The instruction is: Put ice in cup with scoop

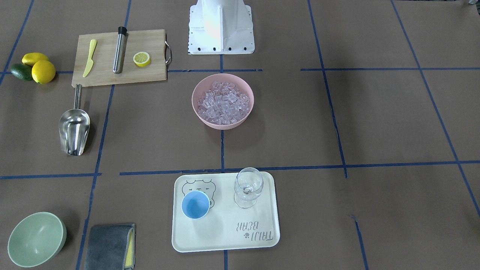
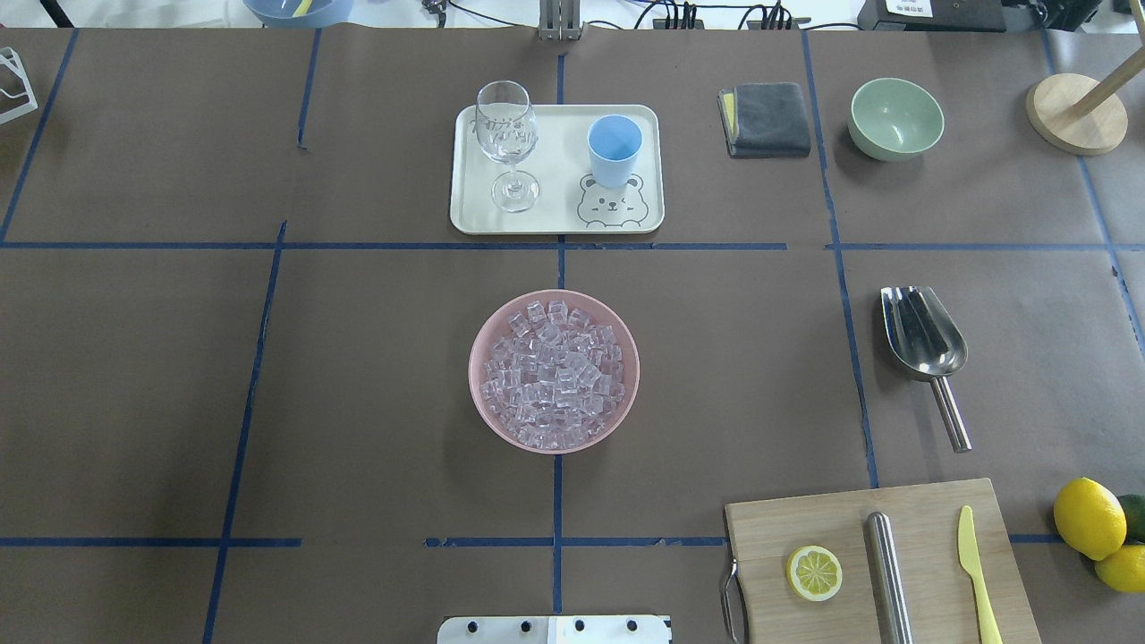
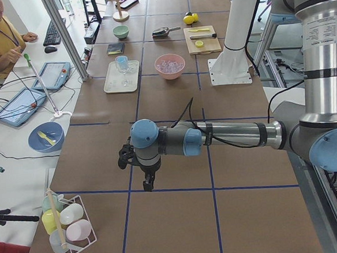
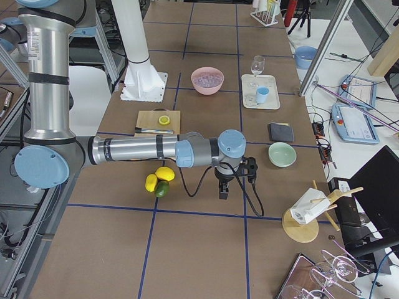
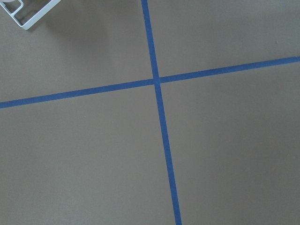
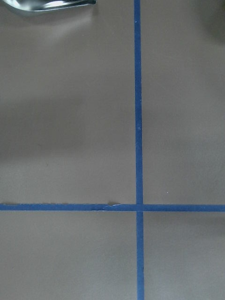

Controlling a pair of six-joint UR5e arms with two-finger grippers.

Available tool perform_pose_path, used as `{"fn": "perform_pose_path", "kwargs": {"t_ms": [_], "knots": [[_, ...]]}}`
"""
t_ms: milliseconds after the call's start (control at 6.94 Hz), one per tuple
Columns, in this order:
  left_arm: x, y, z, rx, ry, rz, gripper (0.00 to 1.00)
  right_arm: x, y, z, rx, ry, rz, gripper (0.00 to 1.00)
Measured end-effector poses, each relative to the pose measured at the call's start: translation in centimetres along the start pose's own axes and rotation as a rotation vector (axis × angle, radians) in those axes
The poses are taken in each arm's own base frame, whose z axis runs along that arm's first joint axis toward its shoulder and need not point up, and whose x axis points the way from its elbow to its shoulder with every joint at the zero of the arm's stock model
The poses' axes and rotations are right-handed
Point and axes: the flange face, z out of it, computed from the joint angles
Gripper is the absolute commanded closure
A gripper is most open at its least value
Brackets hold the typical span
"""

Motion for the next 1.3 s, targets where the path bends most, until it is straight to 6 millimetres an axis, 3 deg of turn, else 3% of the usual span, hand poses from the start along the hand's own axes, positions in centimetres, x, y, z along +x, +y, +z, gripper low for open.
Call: {"fn": "perform_pose_path", "kwargs": {"t_ms": [864, 1297], "knots": [[1.1, -0.3, -0.7, 0.028, 0.037, 0.034, 0.0, -0.7, 0.1, -0.7, 0.037, -0.009, -0.039, 0.0], [1.8, -0.4, -0.1, 0.015, 0.042, 0.048, 0.0, -0.8, 0.2, -0.7, 0.057, -0.013, -0.065, 0.0]]}}
